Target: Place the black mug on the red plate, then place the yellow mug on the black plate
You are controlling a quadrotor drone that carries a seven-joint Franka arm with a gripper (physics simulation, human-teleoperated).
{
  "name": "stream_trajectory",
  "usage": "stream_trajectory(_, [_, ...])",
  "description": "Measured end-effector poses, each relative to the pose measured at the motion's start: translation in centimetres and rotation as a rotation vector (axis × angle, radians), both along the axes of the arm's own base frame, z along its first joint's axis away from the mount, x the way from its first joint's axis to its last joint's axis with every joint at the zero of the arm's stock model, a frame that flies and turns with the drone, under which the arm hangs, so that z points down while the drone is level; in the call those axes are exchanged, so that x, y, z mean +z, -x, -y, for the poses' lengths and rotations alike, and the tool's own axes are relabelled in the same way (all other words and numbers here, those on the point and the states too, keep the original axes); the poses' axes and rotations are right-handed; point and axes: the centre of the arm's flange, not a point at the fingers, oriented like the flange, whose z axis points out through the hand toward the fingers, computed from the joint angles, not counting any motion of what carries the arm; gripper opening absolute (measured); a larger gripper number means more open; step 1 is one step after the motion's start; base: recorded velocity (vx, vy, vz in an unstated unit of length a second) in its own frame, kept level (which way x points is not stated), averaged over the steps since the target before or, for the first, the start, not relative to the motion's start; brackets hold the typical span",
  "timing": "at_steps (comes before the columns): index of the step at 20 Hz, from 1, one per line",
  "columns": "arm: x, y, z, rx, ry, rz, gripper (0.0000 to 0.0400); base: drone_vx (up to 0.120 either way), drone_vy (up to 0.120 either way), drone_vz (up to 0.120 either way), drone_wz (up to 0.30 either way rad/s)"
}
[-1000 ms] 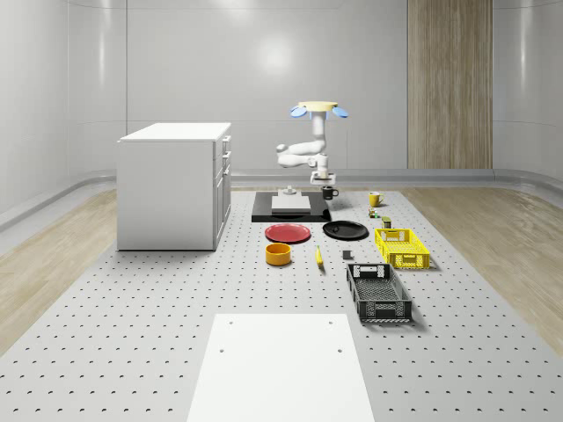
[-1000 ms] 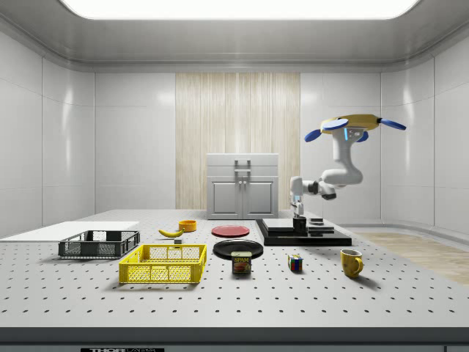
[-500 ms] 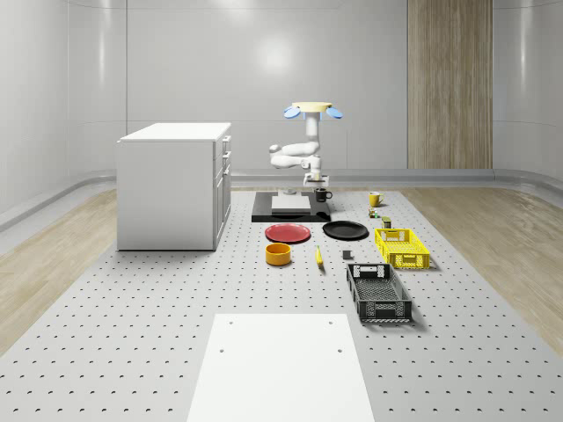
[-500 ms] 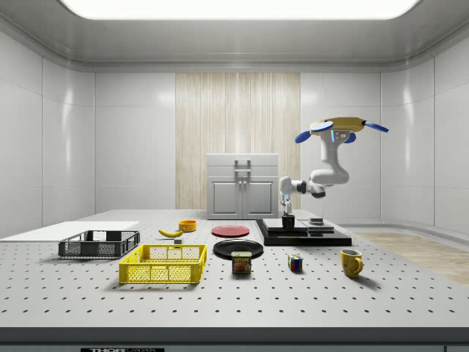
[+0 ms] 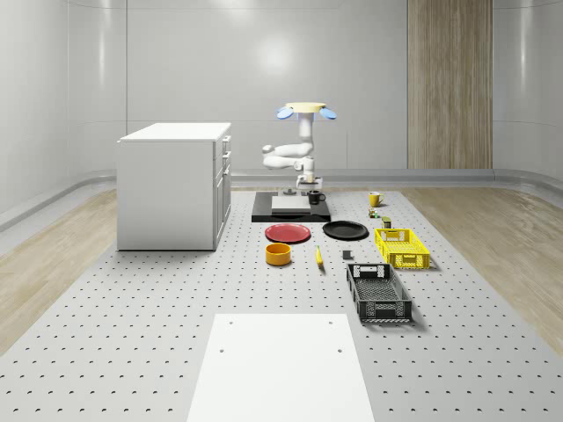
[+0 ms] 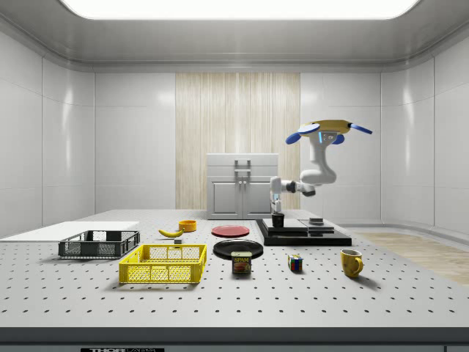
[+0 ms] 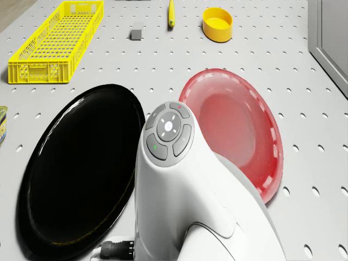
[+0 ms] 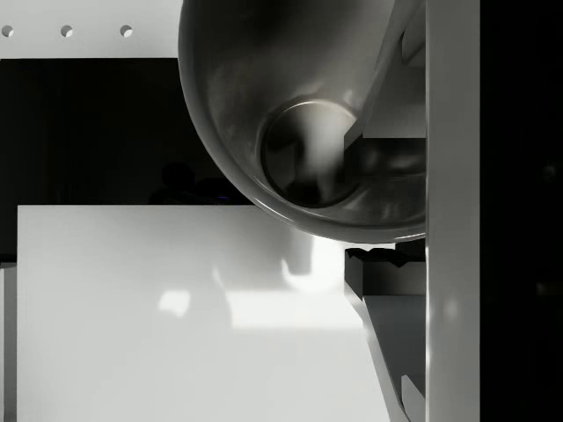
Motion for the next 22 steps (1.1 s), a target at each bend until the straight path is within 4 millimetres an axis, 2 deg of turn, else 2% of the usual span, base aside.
stream_trajectory(9, [0.00, 0.00, 0.00, 0.000, 0.000, 0.000, 0.0110, 0.120, -0.120, 0.000, 0.000])
stream_trajectory(14, [0.00, 0.00, 0.00, 0.000, 0.000, 0.000, 0.0110, 0.120, -0.016, 0.000, 0.000])
stream_trajectory(20, [0.00, 0.00, 0.00, 0.000, 0.000, 0.000, 0.0110, 0.120, -0.113, 0.000, 0.000])
stream_trajectory(22, [0.00, 0.00, 0.00, 0.000, 0.000, 0.000, 0.0110, 0.120, -0.020, 0.000, 0.000])
